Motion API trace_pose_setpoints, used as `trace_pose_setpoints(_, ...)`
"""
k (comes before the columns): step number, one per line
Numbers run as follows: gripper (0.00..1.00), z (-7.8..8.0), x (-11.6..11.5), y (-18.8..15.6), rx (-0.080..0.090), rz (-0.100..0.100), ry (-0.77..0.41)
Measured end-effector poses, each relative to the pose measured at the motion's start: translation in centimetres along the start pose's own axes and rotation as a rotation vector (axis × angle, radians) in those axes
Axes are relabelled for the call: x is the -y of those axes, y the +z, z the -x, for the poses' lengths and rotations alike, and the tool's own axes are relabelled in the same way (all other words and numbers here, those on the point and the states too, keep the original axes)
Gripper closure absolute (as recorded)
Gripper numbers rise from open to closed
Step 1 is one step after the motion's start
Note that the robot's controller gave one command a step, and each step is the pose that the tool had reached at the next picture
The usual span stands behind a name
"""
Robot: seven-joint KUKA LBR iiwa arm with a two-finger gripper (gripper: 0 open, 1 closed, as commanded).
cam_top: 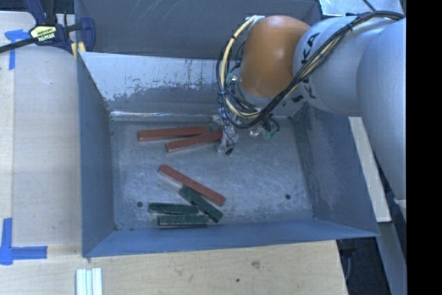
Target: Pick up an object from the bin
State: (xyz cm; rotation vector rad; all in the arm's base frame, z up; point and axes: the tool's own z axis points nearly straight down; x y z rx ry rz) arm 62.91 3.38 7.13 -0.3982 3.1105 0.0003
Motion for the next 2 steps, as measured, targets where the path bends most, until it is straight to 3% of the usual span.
trace_pose_setpoints(1,1.00,-1.2,2.7,0.0,-0.003,0.000,-0.116)
trace_pose_setpoints(2,1.00,-4.2,-0.9,-13.6,0.005,-0.002,-0.280)
